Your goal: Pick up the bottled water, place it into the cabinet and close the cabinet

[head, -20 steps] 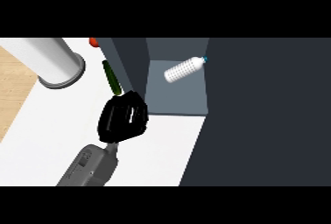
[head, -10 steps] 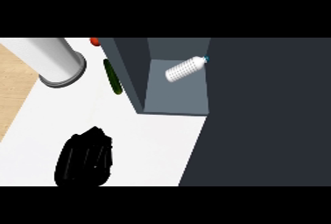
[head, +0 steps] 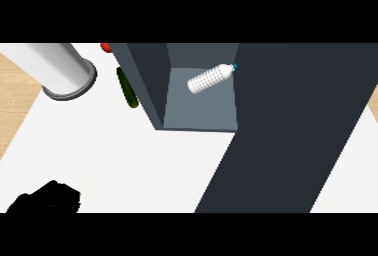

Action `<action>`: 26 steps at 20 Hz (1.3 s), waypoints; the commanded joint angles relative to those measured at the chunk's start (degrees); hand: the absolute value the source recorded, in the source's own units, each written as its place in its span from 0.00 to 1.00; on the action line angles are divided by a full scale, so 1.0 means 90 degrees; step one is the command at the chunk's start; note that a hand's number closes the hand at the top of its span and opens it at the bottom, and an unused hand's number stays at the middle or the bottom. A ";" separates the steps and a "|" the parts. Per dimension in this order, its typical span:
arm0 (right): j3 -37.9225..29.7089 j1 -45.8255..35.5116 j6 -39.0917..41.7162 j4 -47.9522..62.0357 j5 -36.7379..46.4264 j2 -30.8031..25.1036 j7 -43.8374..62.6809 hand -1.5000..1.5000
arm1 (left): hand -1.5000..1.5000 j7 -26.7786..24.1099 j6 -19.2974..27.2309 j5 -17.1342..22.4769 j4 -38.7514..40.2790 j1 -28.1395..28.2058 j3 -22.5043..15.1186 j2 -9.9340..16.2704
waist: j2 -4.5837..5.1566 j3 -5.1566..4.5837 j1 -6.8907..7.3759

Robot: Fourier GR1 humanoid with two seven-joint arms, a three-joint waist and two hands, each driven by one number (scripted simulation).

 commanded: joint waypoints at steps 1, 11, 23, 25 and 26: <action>0.0160 -0.0941 -0.0111 -0.0026 0.0372 0.1072 0.0965 1.00 | 1.00 -0.0282 -0.0522 0.0338 -0.0326 0.0802 0.0385 0.0269 | 0.0010 -0.0001 -0.0047; -0.1597 -0.3080 -0.0249 0.2258 -0.0403 0.2238 0.1314 1.00 | 1.00 -0.0327 -0.1633 0.1311 -0.0550 0.1745 0.1749 0.0934 | 0.0049 0.0011 0.0010; -0.3446 -0.4113 0.1190 0.5152 -0.1476 0.2253 -0.0003 1.00 | 1.00 -0.0031 -0.1816 0.1414 -0.0224 0.1502 0.2261 0.0730 | 0.0080 0.0016 -0.0090; -0.3455 -0.4140 0.1194 0.5923 -0.1531 0.2254 -0.0787 1.00 | 1.00 -0.0097 -0.2010 0.1407 -0.0445 0.1862 0.2316 0.0669 | 0.0082 0.0018 -0.0008; -0.3848 -0.4070 0.1589 0.5855 -0.1751 0.2085 -0.0560 1.00 | 1.00 -0.0005 -0.2148 0.1518 -0.0583 0.2069 0.2437 0.0790 | 0.0073 0.0021 -0.0033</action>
